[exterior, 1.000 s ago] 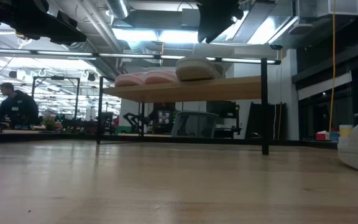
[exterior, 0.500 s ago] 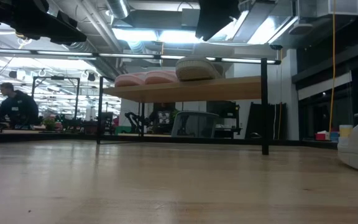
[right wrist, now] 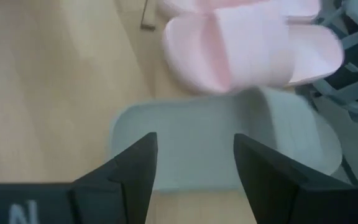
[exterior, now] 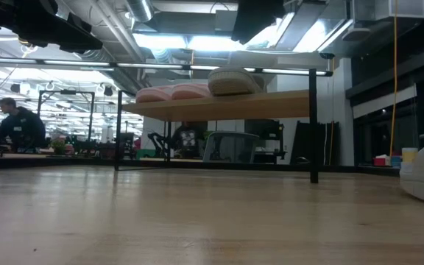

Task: Pick and place slides into the shelf
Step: Put the gray slide on the shelf

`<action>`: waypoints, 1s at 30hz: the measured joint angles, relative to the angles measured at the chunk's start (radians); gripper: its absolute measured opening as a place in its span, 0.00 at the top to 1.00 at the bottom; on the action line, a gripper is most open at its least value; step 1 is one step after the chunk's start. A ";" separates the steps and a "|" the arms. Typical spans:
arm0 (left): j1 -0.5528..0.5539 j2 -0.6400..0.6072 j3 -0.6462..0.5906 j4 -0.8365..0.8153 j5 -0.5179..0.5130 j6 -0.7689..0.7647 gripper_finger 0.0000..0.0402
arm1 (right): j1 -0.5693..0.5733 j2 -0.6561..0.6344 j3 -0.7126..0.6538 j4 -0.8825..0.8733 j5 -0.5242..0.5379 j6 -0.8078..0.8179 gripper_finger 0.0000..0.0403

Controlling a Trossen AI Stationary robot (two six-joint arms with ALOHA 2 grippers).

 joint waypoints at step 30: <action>0.000 0.000 0.000 0.000 0.000 0.000 0.65 | 0.653 -0.010 -0.190 -0.303 0.101 0.760 0.47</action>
